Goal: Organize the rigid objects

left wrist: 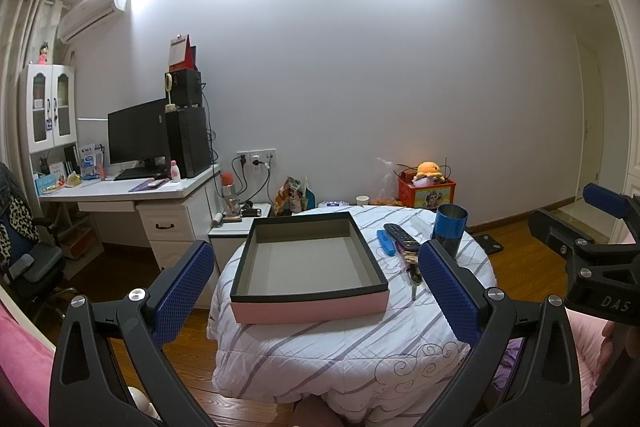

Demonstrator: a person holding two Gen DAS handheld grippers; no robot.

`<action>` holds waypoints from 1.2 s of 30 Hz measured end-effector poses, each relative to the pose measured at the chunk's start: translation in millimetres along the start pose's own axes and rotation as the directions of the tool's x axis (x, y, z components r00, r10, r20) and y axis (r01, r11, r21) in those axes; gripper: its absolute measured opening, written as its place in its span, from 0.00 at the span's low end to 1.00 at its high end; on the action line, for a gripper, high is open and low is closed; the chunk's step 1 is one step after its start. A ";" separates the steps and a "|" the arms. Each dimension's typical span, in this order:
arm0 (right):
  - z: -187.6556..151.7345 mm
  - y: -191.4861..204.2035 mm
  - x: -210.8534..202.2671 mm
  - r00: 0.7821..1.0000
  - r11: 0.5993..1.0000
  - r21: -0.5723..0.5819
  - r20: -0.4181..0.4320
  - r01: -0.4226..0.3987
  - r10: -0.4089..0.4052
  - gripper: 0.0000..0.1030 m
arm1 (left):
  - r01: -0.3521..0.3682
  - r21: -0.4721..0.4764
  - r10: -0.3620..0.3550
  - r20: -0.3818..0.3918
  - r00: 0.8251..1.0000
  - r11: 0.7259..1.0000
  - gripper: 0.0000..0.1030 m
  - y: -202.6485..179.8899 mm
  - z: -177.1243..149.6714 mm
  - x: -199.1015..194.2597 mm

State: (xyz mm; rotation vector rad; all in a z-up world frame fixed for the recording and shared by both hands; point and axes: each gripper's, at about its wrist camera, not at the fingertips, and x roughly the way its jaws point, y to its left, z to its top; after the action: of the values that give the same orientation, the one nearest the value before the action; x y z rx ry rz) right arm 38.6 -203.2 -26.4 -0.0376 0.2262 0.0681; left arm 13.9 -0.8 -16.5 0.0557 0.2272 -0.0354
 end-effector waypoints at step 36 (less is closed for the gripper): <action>-7.3 -2.0 10.4 1.000 1.000 0.006 -0.019 0.007 -0.007 1.00 | 0.034 -0.068 -0.038 -0.063 0.997 0.997 1.00 19.6 -8.6 22.8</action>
State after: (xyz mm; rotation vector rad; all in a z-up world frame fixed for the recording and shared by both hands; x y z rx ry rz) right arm 47.2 -204.9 -35.8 -0.0327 0.2449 0.0604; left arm 34.9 18.6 -29.1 -0.0137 0.2933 -0.0616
